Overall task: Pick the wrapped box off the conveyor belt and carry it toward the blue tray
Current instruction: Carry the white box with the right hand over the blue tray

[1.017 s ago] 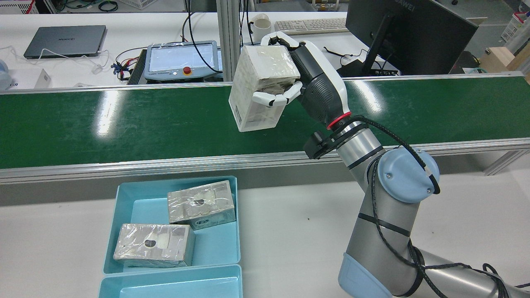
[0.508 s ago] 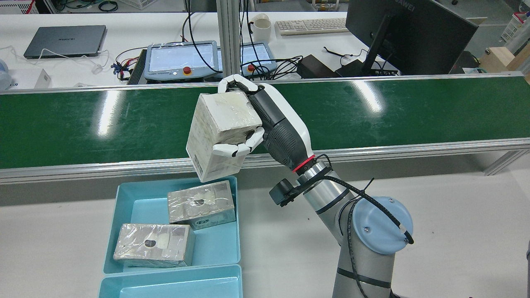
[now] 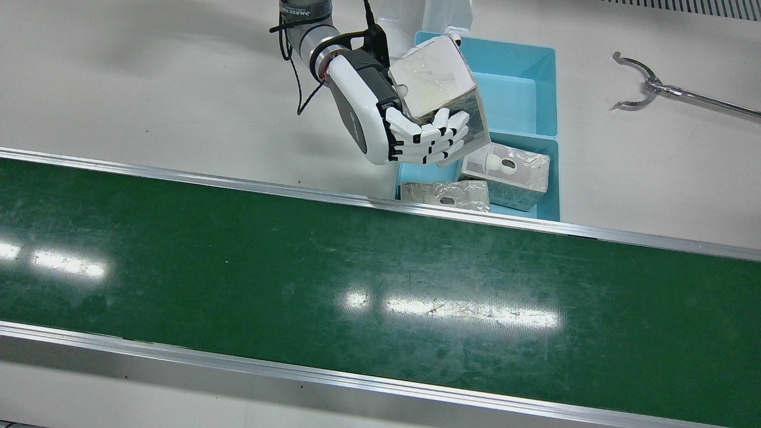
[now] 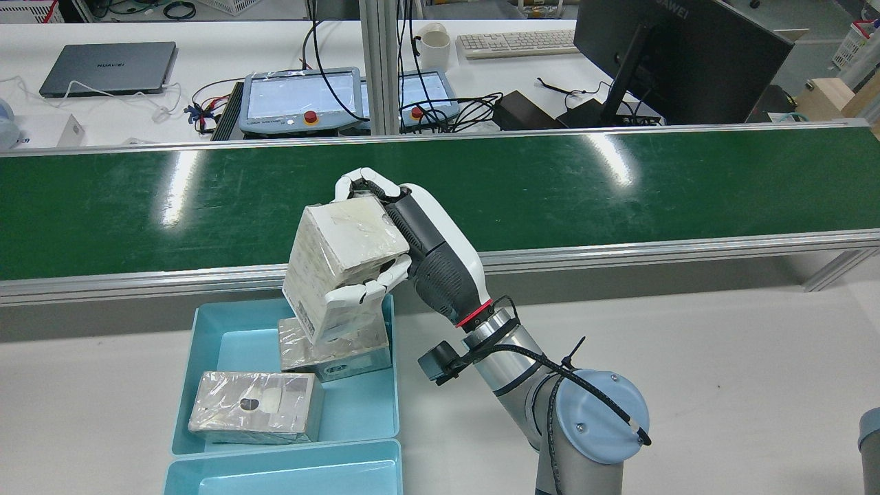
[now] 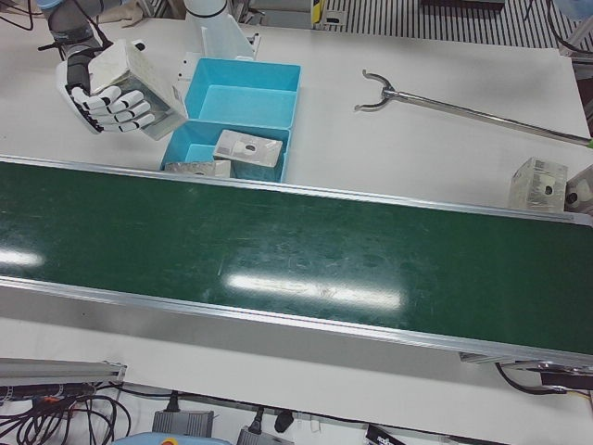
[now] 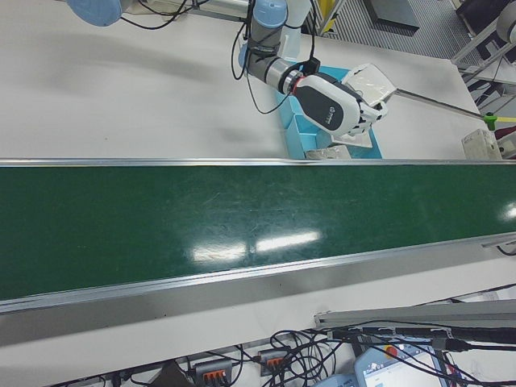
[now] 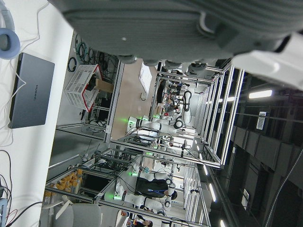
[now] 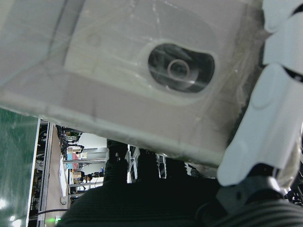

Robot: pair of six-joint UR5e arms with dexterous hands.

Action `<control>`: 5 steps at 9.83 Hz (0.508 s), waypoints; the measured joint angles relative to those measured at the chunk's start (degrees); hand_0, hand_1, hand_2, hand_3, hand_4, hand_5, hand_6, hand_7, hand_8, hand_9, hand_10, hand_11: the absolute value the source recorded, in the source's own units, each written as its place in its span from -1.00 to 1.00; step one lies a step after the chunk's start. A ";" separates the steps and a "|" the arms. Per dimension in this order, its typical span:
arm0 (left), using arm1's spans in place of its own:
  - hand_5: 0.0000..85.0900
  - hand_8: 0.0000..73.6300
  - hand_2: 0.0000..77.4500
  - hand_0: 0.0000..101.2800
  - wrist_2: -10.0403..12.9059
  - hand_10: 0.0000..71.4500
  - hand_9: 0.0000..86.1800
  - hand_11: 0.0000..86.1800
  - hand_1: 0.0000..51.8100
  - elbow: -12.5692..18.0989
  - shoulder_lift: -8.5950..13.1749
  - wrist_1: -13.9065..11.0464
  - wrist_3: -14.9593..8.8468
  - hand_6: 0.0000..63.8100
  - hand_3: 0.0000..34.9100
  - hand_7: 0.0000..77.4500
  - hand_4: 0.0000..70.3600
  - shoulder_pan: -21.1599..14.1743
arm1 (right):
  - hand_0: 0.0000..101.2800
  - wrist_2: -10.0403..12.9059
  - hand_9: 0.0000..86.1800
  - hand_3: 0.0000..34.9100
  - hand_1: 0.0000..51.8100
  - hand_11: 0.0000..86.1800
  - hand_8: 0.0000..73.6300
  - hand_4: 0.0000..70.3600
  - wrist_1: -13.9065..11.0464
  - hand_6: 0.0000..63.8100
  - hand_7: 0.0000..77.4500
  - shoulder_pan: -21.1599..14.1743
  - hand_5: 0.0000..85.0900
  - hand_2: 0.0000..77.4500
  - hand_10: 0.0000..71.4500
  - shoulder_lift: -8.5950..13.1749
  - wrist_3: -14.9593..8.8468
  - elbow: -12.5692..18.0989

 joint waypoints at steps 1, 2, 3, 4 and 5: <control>-0.97 -0.99 -0.99 -1.00 0.00 -0.98 -1.00 -0.99 -1.00 0.00 0.00 0.00 0.00 -1.00 -1.00 -0.99 -1.00 0.00 | -0.09 0.02 -0.29 -0.97 -0.81 -0.24 0.63 -0.66 0.58 0.40 -0.18 -0.76 0.55 -0.46 0.45 0.00 -0.40 -0.19; -0.97 -0.99 -0.99 -1.00 0.00 -0.98 -1.00 -0.99 -1.00 0.00 0.00 0.00 0.00 -1.00 -1.00 -1.00 -1.00 0.00 | -0.08 0.02 -0.15 -0.98 -0.79 -0.11 0.45 -0.60 0.89 0.42 -0.17 -1.44 0.54 -0.58 0.30 0.00 -0.62 -0.30; -0.97 -0.99 -0.99 -1.00 0.00 -0.98 -1.00 -0.99 -1.00 0.00 0.00 0.00 0.00 -1.00 -1.00 -1.00 -1.00 0.00 | -0.08 0.01 -0.14 -1.00 -0.79 -0.15 0.29 -0.57 1.05 0.44 -0.18 -2.05 0.51 -0.62 0.13 0.04 -0.72 -0.38; -0.99 -0.99 -0.99 -1.00 0.00 -0.98 -1.00 -0.99 -1.00 0.00 0.00 0.00 0.00 -1.00 -1.00 -1.00 -1.00 0.00 | -0.07 -0.04 -0.35 -1.00 -0.73 -0.37 0.04 -0.49 1.08 0.52 -0.34 -2.46 0.40 -0.70 -0.15 0.15 -0.77 -0.40; -0.97 -0.99 -0.99 -1.00 0.00 -0.98 -1.00 -0.99 -1.00 0.00 0.00 0.00 0.00 -1.00 -1.00 -0.99 -1.00 0.00 | -0.07 -0.10 -0.35 -1.00 -0.73 -0.37 0.04 -0.49 1.08 0.52 -0.34 -2.68 0.40 -0.70 -0.15 0.24 -0.78 -0.42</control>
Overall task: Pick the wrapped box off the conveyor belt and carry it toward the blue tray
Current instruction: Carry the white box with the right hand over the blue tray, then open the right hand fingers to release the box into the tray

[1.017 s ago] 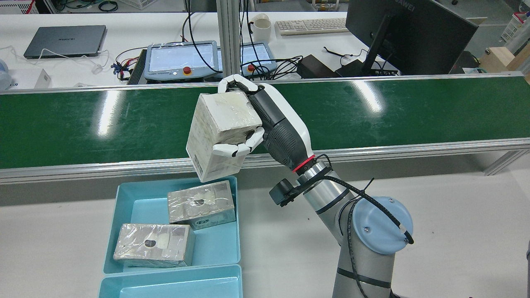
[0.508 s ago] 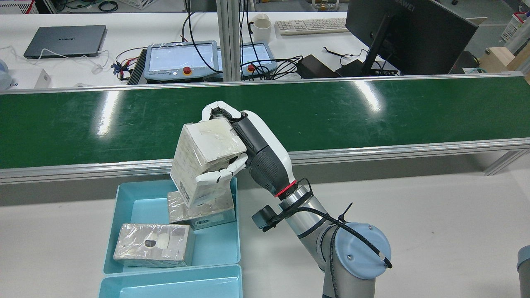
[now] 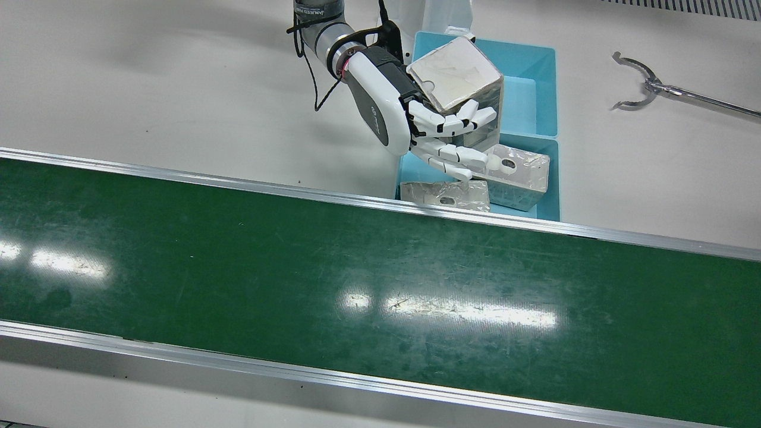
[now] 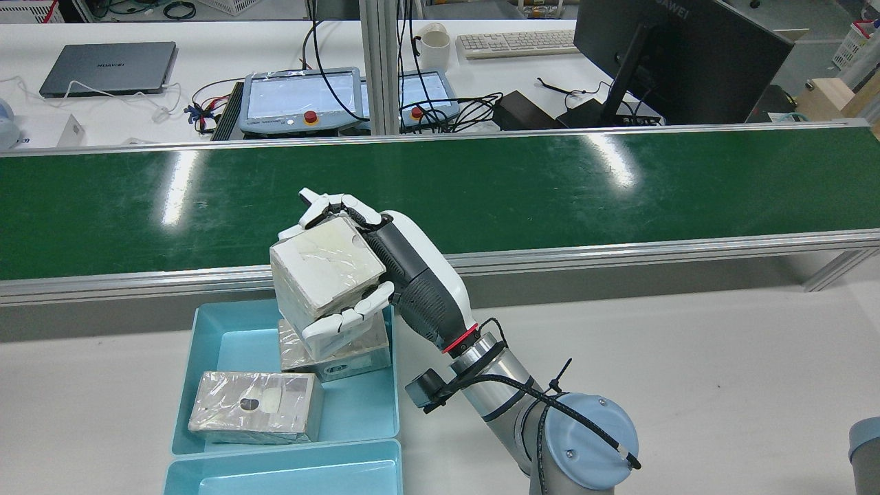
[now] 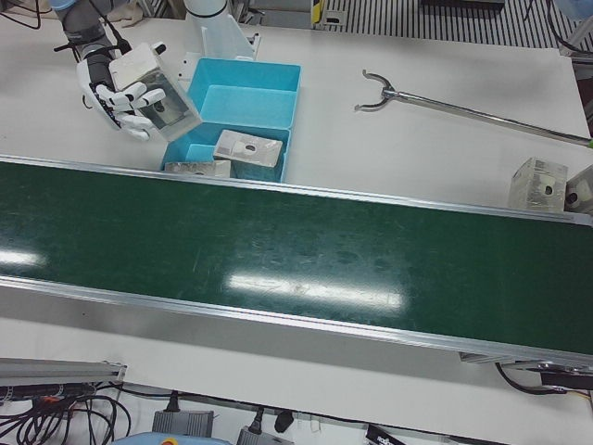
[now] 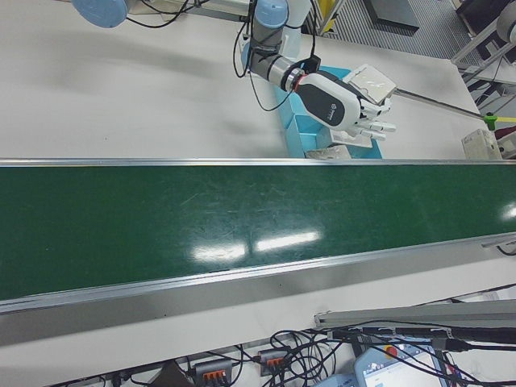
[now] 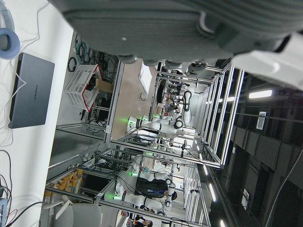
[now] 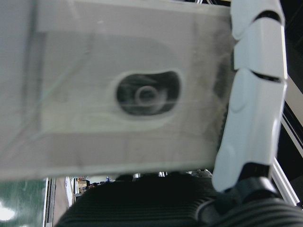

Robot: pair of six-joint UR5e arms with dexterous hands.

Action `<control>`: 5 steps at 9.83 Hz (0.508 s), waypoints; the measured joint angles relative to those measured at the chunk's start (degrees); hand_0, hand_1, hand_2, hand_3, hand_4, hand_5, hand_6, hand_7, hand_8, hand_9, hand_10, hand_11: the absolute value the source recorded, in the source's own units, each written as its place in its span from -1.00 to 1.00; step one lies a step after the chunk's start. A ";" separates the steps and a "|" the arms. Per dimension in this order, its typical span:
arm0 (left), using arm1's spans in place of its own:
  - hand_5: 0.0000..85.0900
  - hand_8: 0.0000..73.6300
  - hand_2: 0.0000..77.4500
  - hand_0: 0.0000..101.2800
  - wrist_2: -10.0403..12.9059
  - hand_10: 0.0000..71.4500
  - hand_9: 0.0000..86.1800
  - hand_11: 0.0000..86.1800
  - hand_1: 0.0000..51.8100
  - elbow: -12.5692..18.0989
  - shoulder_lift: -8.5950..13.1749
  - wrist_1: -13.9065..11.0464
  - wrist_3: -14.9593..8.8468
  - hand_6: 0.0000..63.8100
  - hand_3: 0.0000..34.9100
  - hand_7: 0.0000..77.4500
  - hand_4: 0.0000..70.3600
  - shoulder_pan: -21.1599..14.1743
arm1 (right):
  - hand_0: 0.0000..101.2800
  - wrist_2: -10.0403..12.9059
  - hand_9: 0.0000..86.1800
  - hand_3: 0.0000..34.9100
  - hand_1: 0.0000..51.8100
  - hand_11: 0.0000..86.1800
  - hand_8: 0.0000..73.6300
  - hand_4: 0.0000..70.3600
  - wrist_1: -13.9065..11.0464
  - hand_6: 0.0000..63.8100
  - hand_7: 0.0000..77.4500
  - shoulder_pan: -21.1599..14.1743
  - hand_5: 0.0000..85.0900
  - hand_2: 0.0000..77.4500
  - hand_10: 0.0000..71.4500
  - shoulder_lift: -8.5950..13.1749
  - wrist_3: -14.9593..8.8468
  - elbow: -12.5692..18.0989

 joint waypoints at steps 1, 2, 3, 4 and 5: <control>-0.99 -0.99 -0.99 -1.00 0.00 -0.98 -1.00 -0.99 -1.00 0.00 0.00 0.00 0.00 -1.00 -1.00 -0.99 -1.00 0.00 | -0.08 -0.04 -0.82 -0.78 -0.66 -0.85 -0.56 -0.74 0.00 0.18 -0.61 -0.13 0.13 -0.85 -0.88 0.09 -0.01 -0.10; -0.99 -0.99 -0.99 -1.00 0.00 -0.98 -1.00 -0.99 -1.00 0.00 0.00 0.00 0.00 -1.00 -1.00 -1.00 -1.00 0.00 | -0.07 -0.03 -0.95 -0.55 -0.58 -0.87 -0.93 -0.97 0.01 -0.09 -0.82 -0.17 -0.14 -0.94 -1.00 0.18 0.01 -0.41; -0.99 -0.99 -0.99 -1.00 0.00 -0.98 -1.00 -0.99 -1.00 0.00 0.00 0.00 0.00 -1.00 -1.00 -1.00 -1.00 0.00 | -0.07 -0.02 -0.97 -0.49 -0.58 -0.86 -0.94 -0.86 0.04 -0.42 -0.82 -0.21 -0.59 -0.77 -0.89 0.33 0.04 -0.72; -0.97 -0.99 -0.99 -1.00 0.00 -0.98 -1.00 -0.99 -1.00 0.00 0.00 0.00 0.00 -1.00 -1.00 -1.00 -1.00 0.00 | -0.07 0.00 -0.97 -0.49 -0.58 -0.86 -0.94 -0.86 0.06 -0.42 -0.82 -0.25 -0.59 -0.77 -0.89 0.51 0.03 -0.91; -0.97 -0.99 -0.99 -1.00 0.00 -1.00 -1.00 -0.99 -1.00 0.00 0.00 0.00 0.00 -1.00 -1.00 -1.00 -1.00 0.00 | -0.07 0.01 -0.97 -0.39 -0.54 -0.84 -0.93 -0.86 0.04 -0.47 -0.80 -0.24 -0.47 -0.77 -0.89 0.62 0.01 -1.00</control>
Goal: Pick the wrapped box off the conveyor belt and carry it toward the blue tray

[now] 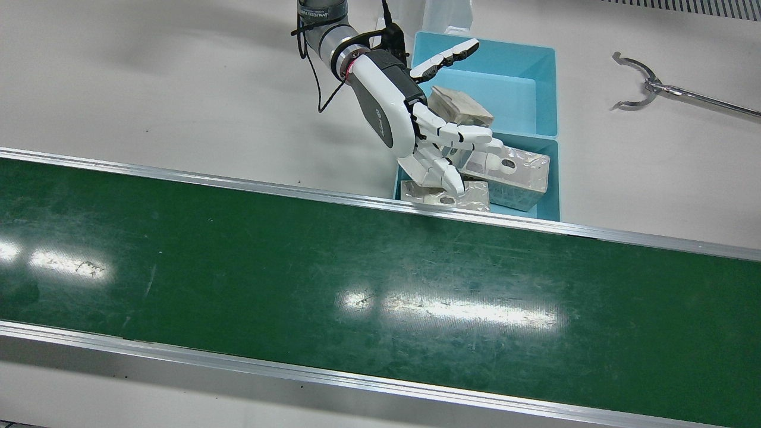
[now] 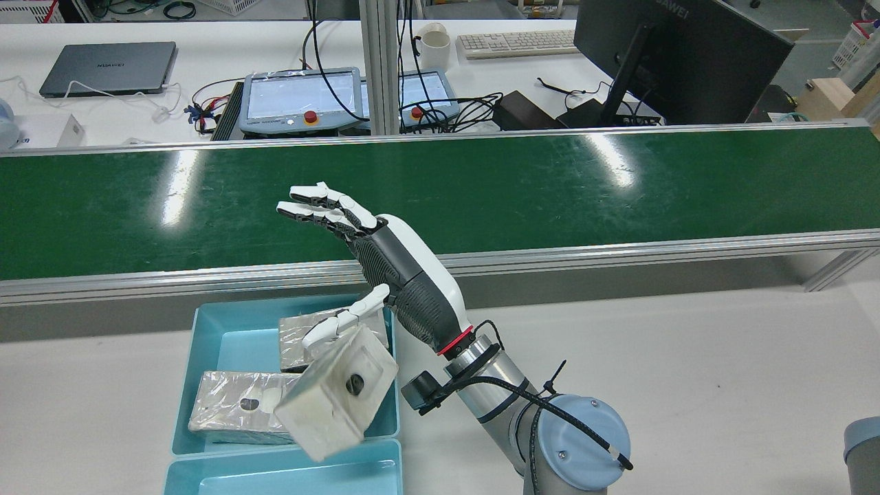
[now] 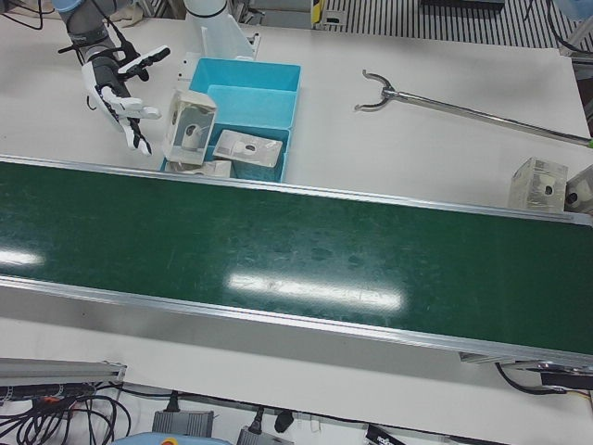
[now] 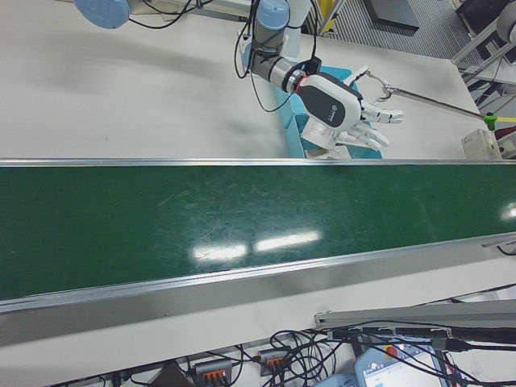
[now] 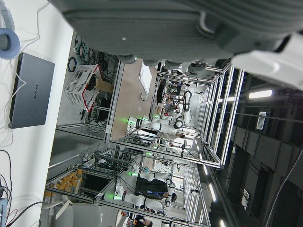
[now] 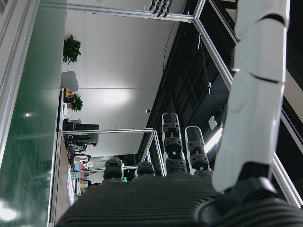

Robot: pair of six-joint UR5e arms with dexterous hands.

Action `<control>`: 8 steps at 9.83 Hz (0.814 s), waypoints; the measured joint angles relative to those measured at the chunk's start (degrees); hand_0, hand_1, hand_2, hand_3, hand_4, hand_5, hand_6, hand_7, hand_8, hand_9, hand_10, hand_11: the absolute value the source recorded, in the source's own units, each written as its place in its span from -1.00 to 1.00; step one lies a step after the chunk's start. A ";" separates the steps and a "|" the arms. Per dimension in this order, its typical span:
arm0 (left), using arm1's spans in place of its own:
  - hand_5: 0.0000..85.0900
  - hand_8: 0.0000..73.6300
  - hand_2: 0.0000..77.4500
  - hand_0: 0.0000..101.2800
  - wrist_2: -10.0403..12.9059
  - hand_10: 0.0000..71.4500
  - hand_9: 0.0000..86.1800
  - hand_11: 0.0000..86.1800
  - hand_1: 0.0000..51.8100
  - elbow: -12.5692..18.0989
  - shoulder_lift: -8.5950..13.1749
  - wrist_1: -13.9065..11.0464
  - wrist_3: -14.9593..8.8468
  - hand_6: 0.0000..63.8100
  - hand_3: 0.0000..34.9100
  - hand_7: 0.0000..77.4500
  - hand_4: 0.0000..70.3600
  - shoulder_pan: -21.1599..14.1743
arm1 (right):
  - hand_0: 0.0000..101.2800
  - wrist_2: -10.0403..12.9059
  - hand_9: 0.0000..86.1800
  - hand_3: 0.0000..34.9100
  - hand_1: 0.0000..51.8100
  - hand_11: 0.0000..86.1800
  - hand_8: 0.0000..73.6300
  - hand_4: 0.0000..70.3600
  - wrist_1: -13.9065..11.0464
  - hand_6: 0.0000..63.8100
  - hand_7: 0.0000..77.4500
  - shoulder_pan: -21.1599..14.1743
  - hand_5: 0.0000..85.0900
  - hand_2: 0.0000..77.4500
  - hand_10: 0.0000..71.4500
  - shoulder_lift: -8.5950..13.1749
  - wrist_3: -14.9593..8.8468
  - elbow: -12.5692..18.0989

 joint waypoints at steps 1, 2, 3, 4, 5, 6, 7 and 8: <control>-0.97 -0.99 -0.99 -1.00 0.00 -0.98 -1.00 -0.99 -1.00 0.00 0.00 0.00 0.00 -1.00 -1.00 -0.99 -1.00 0.00 | -0.07 -0.02 -0.97 -0.39 -0.56 -0.85 -0.93 -0.83 -0.09 -0.42 -0.79 0.02 -0.46 -0.83 -0.89 0.06 -0.02 -0.04; -0.99 -0.99 -0.99 -1.00 0.00 -0.98 -1.00 -0.99 -1.00 0.00 0.00 0.00 0.00 -1.00 -1.00 -1.00 -1.00 0.00 | -0.07 -0.12 -0.97 -0.46 -0.56 -0.87 -0.93 -0.80 -0.27 -0.42 -0.76 0.09 -0.40 -0.82 -0.92 0.08 -0.05 -0.03; -0.97 -0.99 -0.99 -1.00 0.00 -1.00 -1.00 -0.99 -1.00 0.00 0.00 0.00 0.00 -1.00 -1.00 -0.99 -1.00 0.00 | -0.03 -0.35 -0.97 -0.33 -0.37 -0.87 -0.94 -0.77 -0.56 -0.42 -0.77 0.60 -0.36 -0.75 -0.94 0.07 -0.10 0.14; -0.97 -0.99 -0.99 -1.00 0.00 -1.00 -1.00 -0.99 -1.00 0.00 0.00 0.00 0.00 -1.00 -1.00 -1.00 -1.00 0.00 | -0.03 -0.57 -0.97 -0.33 -0.37 -0.87 -0.94 -0.77 -1.56 -0.42 -0.77 1.86 -0.36 -0.75 -0.94 0.01 -0.56 0.87; -0.97 -0.99 -0.99 -1.00 0.00 -1.00 -1.00 -0.99 -1.00 0.00 0.00 0.00 0.00 -1.00 -1.00 -1.00 -1.00 0.00 | 0.00 -0.82 -0.97 -0.42 -0.37 -0.95 -0.93 -0.77 -4.22 -0.49 -0.76 3.54 -0.36 -0.70 -1.00 -0.06 -1.60 2.61; -0.97 -0.99 -0.99 -1.00 0.00 -1.00 -1.00 -0.99 -1.00 0.00 0.00 0.00 0.00 -1.00 -1.00 -0.99 -1.00 0.00 | 0.00 -1.01 -0.97 -0.42 -0.37 -0.95 -0.93 -0.77 -9.31 -0.49 -0.76 5.45 -0.36 -0.70 -1.00 -0.10 -3.39 5.85; -0.97 -0.99 -0.99 -1.00 0.00 -1.00 -1.00 -0.99 -1.00 0.00 0.00 0.00 0.00 -1.00 -1.00 -0.99 -1.00 0.00 | 0.04 -0.69 -0.96 -0.48 -0.28 -0.95 -0.93 -0.78 -14.82 -0.66 -0.82 7.08 -0.36 -0.65 -1.00 -0.18 -4.87 9.07; -0.97 -0.99 -0.99 -1.00 0.00 -0.98 -0.99 -0.99 -1.00 0.00 0.00 0.00 0.00 -1.00 -1.00 -1.00 -1.00 0.00 | 0.03 0.69 -0.97 -0.48 -0.26 -0.96 -0.99 -0.86 -19.66 -0.76 -0.83 8.56 -0.44 -0.62 -1.00 -0.58 -5.79 11.95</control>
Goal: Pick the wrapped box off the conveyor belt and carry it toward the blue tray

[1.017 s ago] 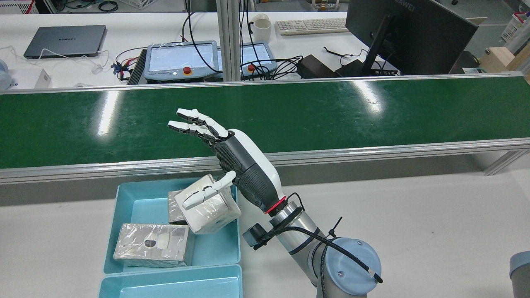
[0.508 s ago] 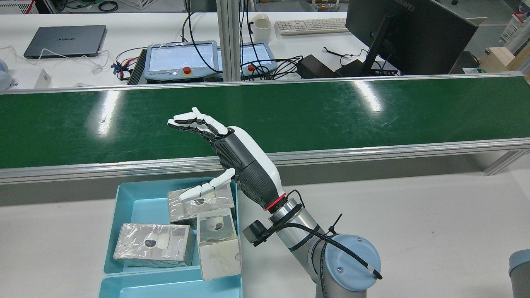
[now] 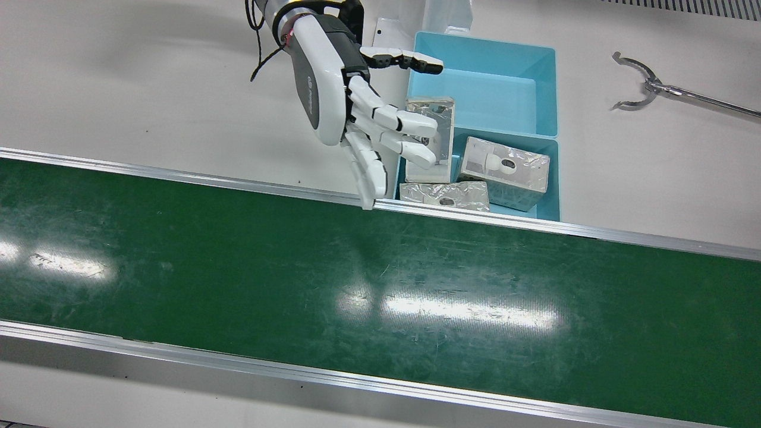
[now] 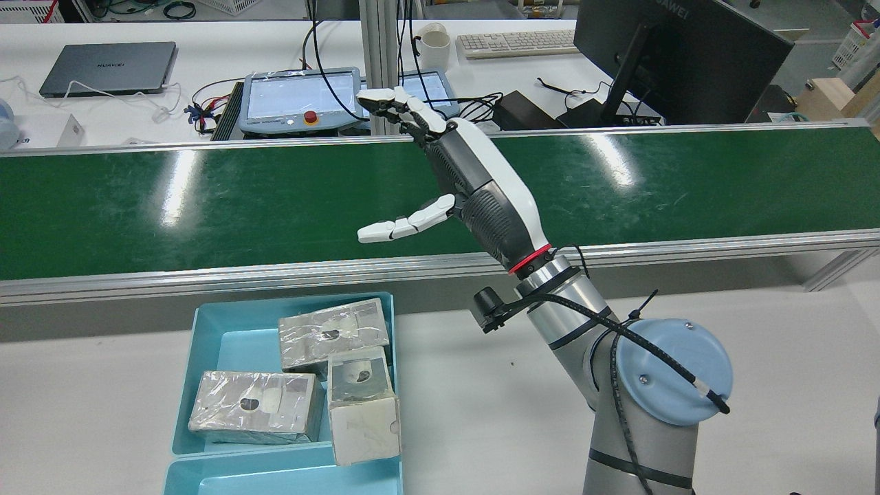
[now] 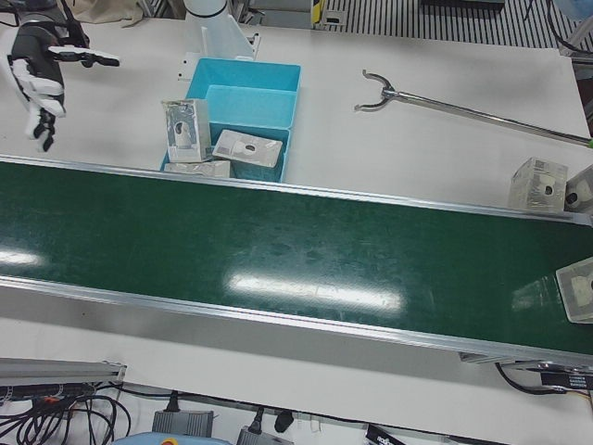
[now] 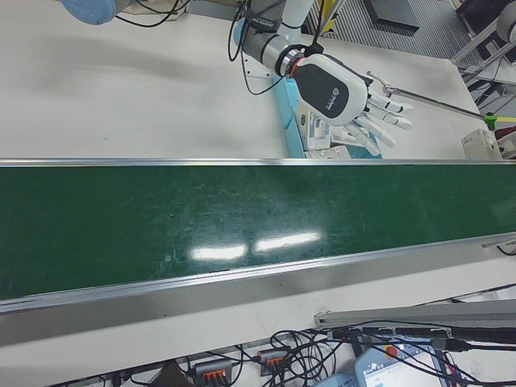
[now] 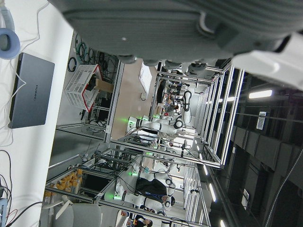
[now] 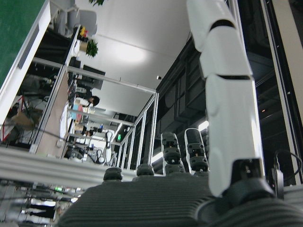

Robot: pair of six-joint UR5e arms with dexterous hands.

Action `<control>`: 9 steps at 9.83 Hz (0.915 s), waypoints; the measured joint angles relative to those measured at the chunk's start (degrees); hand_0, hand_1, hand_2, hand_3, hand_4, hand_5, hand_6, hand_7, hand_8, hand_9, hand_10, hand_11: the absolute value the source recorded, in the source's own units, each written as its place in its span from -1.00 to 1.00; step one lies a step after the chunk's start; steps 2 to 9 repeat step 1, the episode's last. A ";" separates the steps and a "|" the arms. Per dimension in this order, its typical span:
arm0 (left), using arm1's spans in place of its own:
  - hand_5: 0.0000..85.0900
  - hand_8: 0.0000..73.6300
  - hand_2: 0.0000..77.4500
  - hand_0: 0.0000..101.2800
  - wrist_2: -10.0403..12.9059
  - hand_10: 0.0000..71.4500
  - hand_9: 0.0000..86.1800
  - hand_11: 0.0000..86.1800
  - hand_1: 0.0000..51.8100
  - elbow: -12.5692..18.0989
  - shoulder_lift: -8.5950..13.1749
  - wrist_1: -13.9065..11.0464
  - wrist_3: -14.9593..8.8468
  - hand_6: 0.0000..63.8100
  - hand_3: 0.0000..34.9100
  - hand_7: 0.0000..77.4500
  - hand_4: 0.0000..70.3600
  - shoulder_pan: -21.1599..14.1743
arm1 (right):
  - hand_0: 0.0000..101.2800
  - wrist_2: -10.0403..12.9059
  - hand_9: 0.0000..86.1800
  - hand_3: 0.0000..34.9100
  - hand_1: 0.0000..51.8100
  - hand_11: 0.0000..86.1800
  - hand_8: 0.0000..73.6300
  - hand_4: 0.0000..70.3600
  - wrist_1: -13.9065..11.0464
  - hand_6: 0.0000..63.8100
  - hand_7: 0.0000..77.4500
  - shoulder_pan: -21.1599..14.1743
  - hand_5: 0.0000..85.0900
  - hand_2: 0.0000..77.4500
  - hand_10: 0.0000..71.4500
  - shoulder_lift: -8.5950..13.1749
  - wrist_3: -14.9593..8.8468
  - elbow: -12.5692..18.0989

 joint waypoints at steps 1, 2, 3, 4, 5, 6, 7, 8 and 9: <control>-0.97 -0.99 -0.99 -1.00 0.00 -0.98 -0.99 -0.99 -1.00 0.00 0.00 0.00 0.00 -1.00 -1.00 -1.00 -1.00 0.00 | 0.00 2.43 -0.96 -0.47 -0.26 -0.96 -1.00 -0.94 -2.89 -0.86 -0.85 0.85 -0.44 -0.62 -1.00 -1.25 -0.39 2.30; -0.97 -0.99 -0.99 -1.00 0.00 -0.98 -0.99 -0.99 -1.00 0.00 0.00 0.00 0.00 -1.00 -1.00 -1.00 -1.00 0.00 | 0.00 2.43 -0.96 -0.47 -0.26 -0.96 -1.00 -0.94 -2.89 -0.86 -0.85 0.85 -0.44 -0.62 -1.00 -1.25 -0.39 2.30; -0.97 -0.99 -0.99 -1.00 0.00 -0.98 -0.99 -0.99 -1.00 0.00 0.00 0.00 0.00 -1.00 -1.00 -1.00 -1.00 0.00 | 0.00 2.43 -0.96 -0.47 -0.26 -0.96 -1.00 -0.94 -2.89 -0.86 -0.85 0.85 -0.44 -0.62 -1.00 -1.25 -0.39 2.30; -0.97 -0.99 -0.99 -1.00 0.00 -0.98 -0.99 -0.99 -1.00 0.00 0.00 0.00 0.00 -1.00 -1.00 -1.00 -1.00 0.00 | 0.00 2.43 -0.96 -0.47 -0.26 -0.96 -1.00 -0.94 -2.89 -0.86 -0.85 0.85 -0.44 -0.62 -1.00 -1.25 -0.39 2.30; -0.97 -0.99 -0.99 -1.00 0.00 -0.98 -0.99 -0.99 -1.00 0.00 0.00 0.00 0.00 -1.00 -1.00 -1.00 -1.00 0.00 | 0.00 2.43 -0.96 -0.47 -0.26 -0.96 -1.00 -0.94 -2.89 -0.86 -0.85 0.85 -0.44 -0.62 -1.00 -1.25 -0.39 2.30; -0.97 -0.99 -0.99 -1.00 0.00 -0.98 -0.99 -0.99 -1.00 0.00 0.00 0.00 0.00 -1.00 -1.00 -1.00 -1.00 0.00 | 0.00 2.43 -0.96 -0.47 -0.26 -0.96 -1.00 -0.94 -2.89 -0.86 -0.85 0.85 -0.44 -0.62 -1.00 -1.25 -0.39 2.30; -0.97 -0.99 -0.99 -1.00 0.00 -0.98 -0.99 -0.99 -1.00 0.00 0.00 0.00 0.00 -1.00 -1.00 -1.00 -1.00 0.00 | 0.00 2.43 -0.96 -0.47 -0.26 -0.96 -1.00 -0.94 -2.89 -0.86 -0.85 0.85 -0.44 -0.62 -1.00 -1.25 -0.39 2.30; -0.97 -0.99 -0.99 -1.00 0.00 -0.98 -0.99 -0.99 -1.00 0.00 0.00 0.00 0.00 -1.00 -1.00 -1.00 -1.00 0.00 | 0.00 2.43 -0.96 -0.47 -0.26 -0.96 -1.00 -0.94 -2.89 -0.86 -0.85 0.85 -0.44 -0.62 -1.00 -1.25 -0.39 2.30; -0.97 -0.99 -0.99 -1.00 0.00 -0.98 -0.99 -0.99 -1.00 0.00 0.00 0.00 0.00 -1.00 -1.00 -1.00 -1.00 0.00 | 0.00 2.43 -0.96 -0.47 -0.26 -0.96 -1.00 -0.94 -2.89 -0.86 -0.85 0.85 -0.44 -0.62 -1.00 -1.25 -0.39 2.30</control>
